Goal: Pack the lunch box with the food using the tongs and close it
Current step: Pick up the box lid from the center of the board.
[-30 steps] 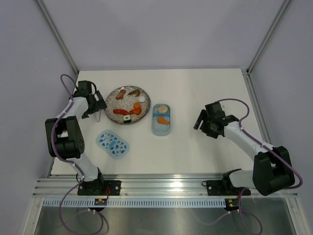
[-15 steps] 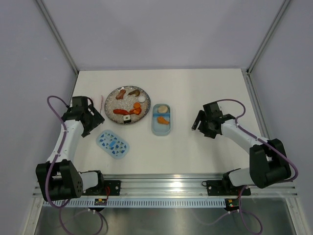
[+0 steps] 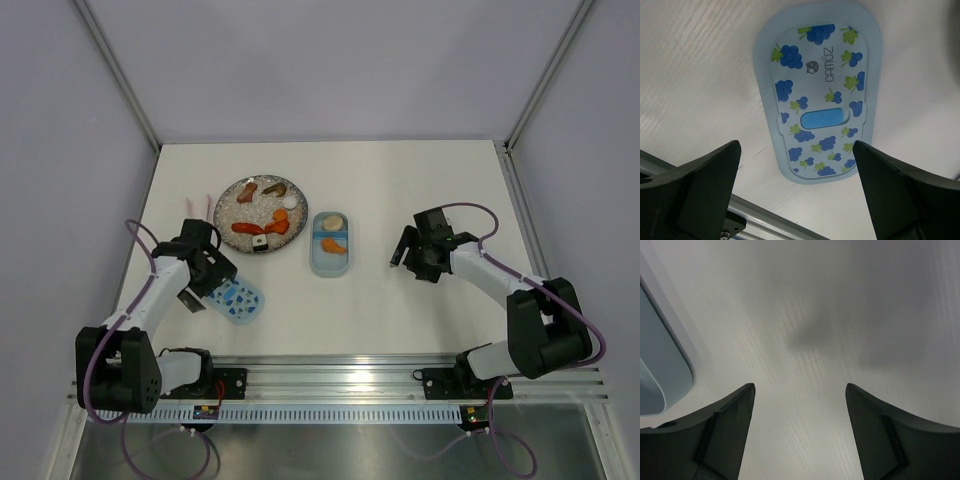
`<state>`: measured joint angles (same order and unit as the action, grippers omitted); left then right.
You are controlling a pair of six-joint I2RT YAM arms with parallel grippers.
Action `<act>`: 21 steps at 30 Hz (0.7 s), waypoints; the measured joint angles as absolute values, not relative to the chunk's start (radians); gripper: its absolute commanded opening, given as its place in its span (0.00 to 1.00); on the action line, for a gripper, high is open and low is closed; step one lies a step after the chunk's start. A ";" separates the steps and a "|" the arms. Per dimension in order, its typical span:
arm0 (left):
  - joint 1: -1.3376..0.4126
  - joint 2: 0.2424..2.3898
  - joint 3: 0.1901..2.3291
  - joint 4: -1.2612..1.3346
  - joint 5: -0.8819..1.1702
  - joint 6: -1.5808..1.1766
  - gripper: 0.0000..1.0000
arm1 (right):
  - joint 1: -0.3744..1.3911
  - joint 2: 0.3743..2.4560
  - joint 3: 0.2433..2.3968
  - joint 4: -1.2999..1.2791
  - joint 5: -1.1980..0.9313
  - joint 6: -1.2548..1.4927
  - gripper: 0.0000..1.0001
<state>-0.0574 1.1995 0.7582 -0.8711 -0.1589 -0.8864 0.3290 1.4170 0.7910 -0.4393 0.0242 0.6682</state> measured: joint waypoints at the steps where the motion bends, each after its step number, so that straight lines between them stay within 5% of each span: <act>1: -0.076 1.200 0.758 -0.875 -0.164 -0.901 0.99 | 0.329 1.417 0.791 -0.438 0.023 0.667 0.81; 13: -0.200 1.317 0.778 -0.844 -0.170 -1.005 0.99 | 0.329 1.417 0.791 -0.438 0.015 0.665 0.81; 21: -0.126 1.341 0.951 -0.862 -0.245 -0.903 0.99 | 0.329 1.399 0.774 -0.439 0.018 0.665 0.82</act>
